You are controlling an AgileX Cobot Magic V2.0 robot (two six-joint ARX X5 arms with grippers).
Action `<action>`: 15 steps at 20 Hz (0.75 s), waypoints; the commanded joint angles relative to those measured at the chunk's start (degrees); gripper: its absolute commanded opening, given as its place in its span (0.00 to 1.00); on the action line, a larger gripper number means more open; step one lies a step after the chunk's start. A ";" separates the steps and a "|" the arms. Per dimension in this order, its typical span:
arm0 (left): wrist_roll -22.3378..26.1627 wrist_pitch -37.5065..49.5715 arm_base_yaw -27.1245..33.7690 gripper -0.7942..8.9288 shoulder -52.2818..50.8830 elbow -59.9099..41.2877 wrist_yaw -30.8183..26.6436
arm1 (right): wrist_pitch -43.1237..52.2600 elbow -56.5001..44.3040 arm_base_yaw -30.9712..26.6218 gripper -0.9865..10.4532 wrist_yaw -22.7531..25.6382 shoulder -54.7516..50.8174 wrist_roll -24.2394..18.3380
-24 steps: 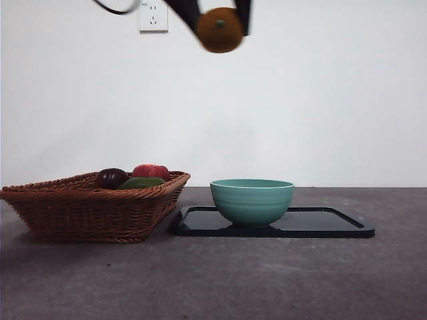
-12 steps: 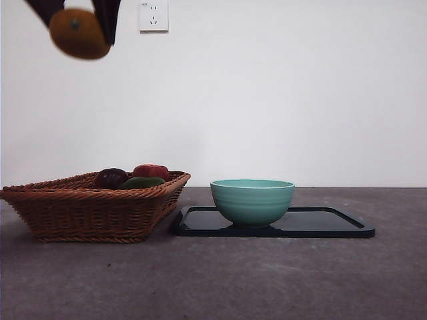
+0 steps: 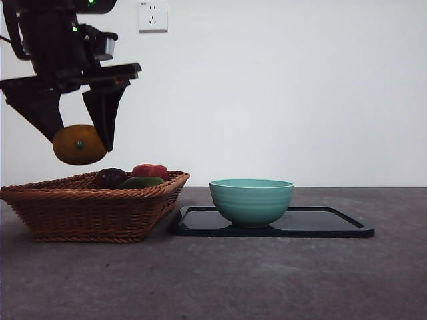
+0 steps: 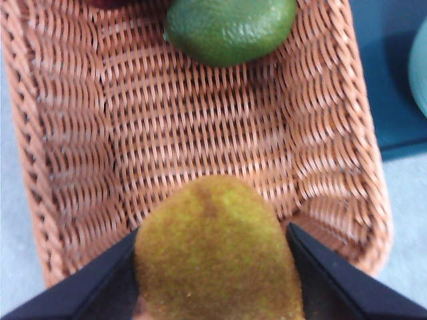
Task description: Pick up the wifruite, put it on the bowl, pick up the plate, put it on desk
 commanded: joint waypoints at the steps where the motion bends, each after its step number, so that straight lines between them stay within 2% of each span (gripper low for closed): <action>1: 0.83 2.45 -0.11 0.36 1.25 -0.09 -0.22 | 0.50 0.46 0.61 0.60 0.04 0.11 0.76; 9: 4.90 8.90 -0.09 0.36 8.76 -0.07 -0.20 | 0.50 0.46 0.61 0.60 0.11 0.11 1.05; 15: 5.25 12.76 -0.11 0.36 14.73 -0.02 -0.22 | 0.48 0.46 0.61 0.60 0.07 0.11 1.05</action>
